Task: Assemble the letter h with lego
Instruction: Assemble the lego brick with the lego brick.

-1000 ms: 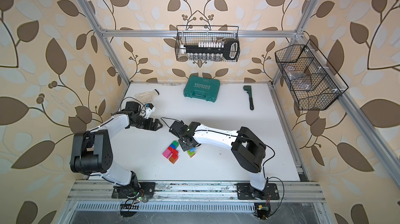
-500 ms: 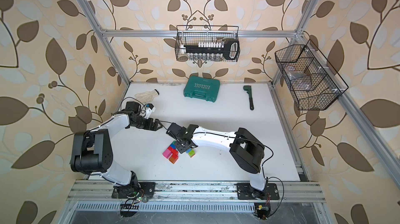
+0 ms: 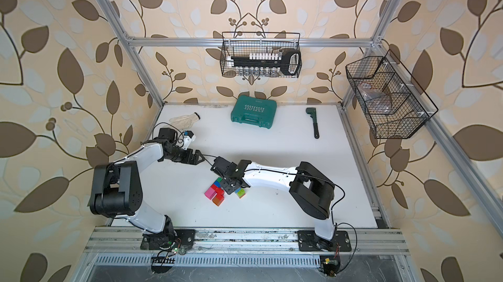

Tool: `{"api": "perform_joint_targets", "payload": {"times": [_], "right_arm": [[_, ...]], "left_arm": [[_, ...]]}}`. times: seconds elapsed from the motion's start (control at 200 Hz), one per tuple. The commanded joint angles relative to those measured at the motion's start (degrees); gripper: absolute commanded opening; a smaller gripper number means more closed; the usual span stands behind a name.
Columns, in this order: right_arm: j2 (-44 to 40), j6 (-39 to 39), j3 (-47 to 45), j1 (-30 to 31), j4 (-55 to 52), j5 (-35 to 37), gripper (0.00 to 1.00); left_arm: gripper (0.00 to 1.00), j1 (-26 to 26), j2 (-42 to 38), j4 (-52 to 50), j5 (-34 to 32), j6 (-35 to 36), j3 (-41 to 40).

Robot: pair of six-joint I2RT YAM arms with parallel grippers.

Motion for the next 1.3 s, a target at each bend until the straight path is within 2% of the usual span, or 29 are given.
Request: {"api": "perform_joint_targets", "payload": {"times": [0.0, 0.41, 0.675, 0.78, 0.89, 1.025, 1.295], "right_arm": [[-1.5, -0.5, -2.8, 0.3, 0.2, 1.0, 0.23], [-2.8, 1.6, -8.2, 0.3, 8.0, 1.3, 0.24], [-2.8, 2.0, -7.4, 0.6, 6.0, 1.5, 0.25], [-2.5, 2.3, -6.8, 0.6, 3.3, 1.7, 0.30], [-2.8, 2.8, -6.9, 0.6, 3.1, 1.4, 0.43], [-3.9, 3.3, -6.3, 0.6, 2.7, 1.2, 0.50], [-8.4, 3.8, -5.3, 0.6, -1.4, -1.2, 0.55]], "left_arm": [[0.99, 0.3, 0.1, -0.9, 1.4, 0.2, 1.6], [0.99, 0.2, 0.9, -1.5, 2.1, 0.2, 2.2], [0.99, 0.3, 1.2, -1.6, 2.4, 0.3, 2.2], [0.99, 0.2, 1.6, -1.8, 2.8, 0.2, 2.5], [0.99, 0.2, 1.6, -1.8, 2.6, 0.3, 2.3], [0.99, 0.3, 2.2, -2.1, 3.0, 0.2, 2.8], [0.99, 0.2, 1.8, -2.0, 2.6, 0.4, 2.7]]}}
